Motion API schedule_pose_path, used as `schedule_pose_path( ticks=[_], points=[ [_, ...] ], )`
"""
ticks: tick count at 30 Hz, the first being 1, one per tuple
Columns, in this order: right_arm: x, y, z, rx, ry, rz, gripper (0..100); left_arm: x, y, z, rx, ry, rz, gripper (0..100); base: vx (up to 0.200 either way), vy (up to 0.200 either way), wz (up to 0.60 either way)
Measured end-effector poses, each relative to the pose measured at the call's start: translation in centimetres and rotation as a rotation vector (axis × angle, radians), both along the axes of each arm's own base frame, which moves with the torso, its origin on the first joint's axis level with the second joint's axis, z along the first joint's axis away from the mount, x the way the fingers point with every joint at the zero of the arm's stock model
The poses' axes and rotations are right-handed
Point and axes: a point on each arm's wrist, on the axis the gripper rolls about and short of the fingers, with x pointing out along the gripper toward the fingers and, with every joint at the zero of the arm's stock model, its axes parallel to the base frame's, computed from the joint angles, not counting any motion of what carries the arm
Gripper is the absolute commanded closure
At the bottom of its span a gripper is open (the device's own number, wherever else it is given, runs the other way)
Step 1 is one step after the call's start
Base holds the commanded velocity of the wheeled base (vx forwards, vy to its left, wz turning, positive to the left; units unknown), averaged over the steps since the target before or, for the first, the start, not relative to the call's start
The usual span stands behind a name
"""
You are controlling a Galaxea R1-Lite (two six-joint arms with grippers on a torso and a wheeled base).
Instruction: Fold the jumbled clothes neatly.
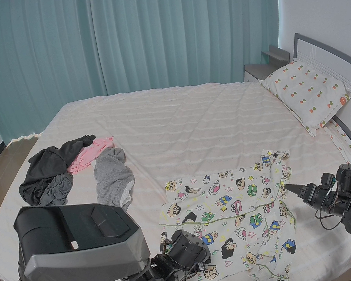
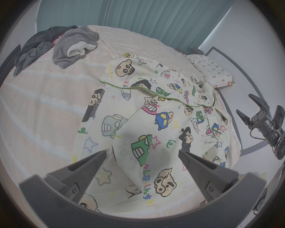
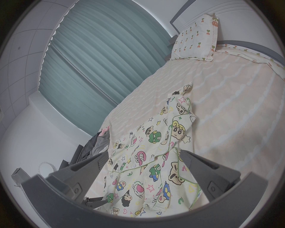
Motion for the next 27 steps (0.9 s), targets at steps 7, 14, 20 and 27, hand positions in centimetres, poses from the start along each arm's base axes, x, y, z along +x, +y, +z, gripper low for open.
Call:
schedule_pose_path(
  ticks=[7,14,20,27],
  points=[
    [0.0,0.0,0.0,-0.001,0.001,0.001,0,0.3,-0.9,0.2,-0.062,0.004,0.052,0,0.000,0.000,0.00],
    [0.0,0.0,-0.1,-0.001,0.003,0.001,0,0.3,-1.6,-0.1,-0.037,-0.048,0.090,0,0.000,0.000,0.00],
    [-0.1,0.0,-0.1,-0.001,0.006,0.000,0,0.2,-1.9,-0.6,-0.021,-0.049,0.090,0,0.000,0.000,0.00],
    [-0.2,0.0,-0.2,-0.001,0.012,0.000,0,0.5,-1.7,-0.8,-0.019,-0.051,0.115,100,0.000,0.000,0.00]
  ],
)
